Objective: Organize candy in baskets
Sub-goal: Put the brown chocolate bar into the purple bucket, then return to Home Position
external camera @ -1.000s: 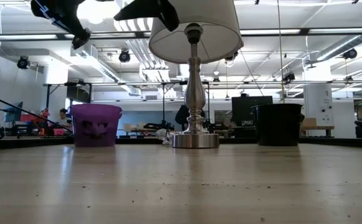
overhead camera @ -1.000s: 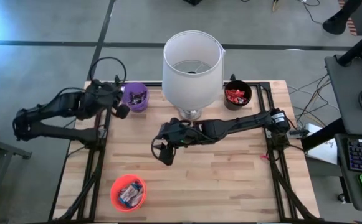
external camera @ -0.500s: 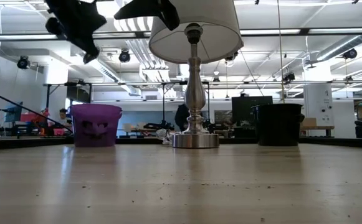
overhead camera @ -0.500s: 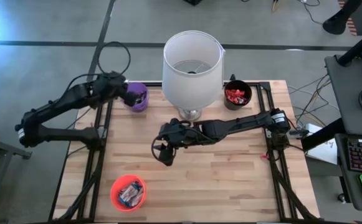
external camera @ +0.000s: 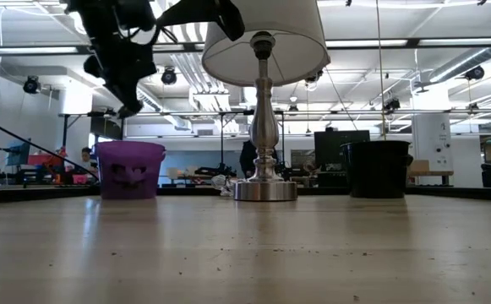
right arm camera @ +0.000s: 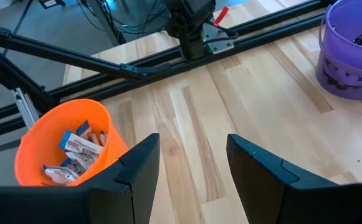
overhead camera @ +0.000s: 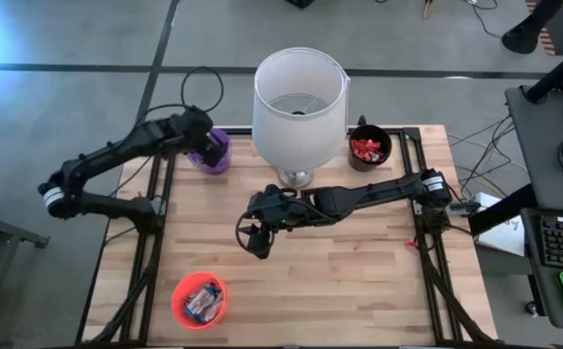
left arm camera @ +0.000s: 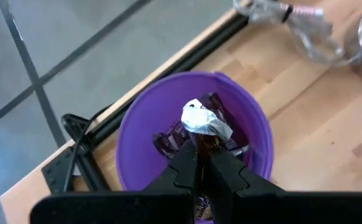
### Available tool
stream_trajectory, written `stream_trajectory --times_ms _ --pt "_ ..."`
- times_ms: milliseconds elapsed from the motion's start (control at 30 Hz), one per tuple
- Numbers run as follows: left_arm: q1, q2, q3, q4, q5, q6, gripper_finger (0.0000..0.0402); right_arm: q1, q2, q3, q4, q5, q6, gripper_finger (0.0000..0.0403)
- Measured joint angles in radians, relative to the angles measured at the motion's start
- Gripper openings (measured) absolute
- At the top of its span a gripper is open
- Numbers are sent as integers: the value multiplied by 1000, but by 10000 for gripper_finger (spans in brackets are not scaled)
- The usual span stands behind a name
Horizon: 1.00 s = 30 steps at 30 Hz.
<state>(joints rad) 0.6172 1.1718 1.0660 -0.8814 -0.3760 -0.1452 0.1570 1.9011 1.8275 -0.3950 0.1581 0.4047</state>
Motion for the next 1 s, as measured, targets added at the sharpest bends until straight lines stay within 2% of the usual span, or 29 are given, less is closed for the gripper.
stream_trajectory --times_ms 233,533,700,867,1000 --pt "5 82 0 15 4 46 7 0 0 0 -19 0 2 178" --pt "7 130 0 32 47 85 69 0 0 0 -23 1 6 178" --pt "7 129 0 30 51 90 100 0 0 0 -22 2 5 178" --pt "6 98 0 29 57 71 113 0 -6 0 -47 1 5 178" --pt "7 42 0 69 154 9 114 0 -41 -1 -116 0 33 178"
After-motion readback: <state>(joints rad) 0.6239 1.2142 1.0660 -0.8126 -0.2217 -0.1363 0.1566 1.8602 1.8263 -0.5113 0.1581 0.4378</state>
